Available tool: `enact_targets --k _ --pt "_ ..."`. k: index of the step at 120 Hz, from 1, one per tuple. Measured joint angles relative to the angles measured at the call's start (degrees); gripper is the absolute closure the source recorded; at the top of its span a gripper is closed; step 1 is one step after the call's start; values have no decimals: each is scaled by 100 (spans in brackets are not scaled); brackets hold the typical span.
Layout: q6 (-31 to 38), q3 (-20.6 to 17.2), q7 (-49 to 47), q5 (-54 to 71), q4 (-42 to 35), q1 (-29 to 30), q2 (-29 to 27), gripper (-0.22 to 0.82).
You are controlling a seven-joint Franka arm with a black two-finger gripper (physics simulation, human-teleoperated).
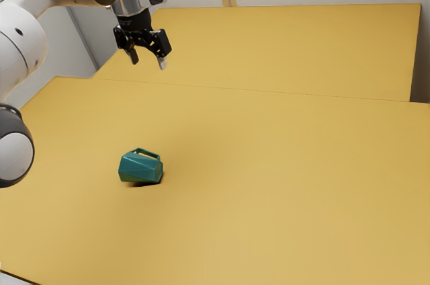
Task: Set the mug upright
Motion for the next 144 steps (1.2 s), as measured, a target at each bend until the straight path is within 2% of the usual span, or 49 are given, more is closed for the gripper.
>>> enact_targets --k 39,52,60,80,99,116,144 --pt "0 47 6 29 -39 -19 -47 0" --pt "13 52 7 48 -337 -57 -310 0" --pt "27 78 14 70 -808 -19 -627 0" --pt "155 698 125 -169 -2081 -32 -1291 0" --pt "421 1310 464 -819 -2889 141 -1422 0" --pt "670 1634 888 -1254 -3320 404 -1430 0" --pt "893 2090 1714 -1710 -3711 395 -1343 0"
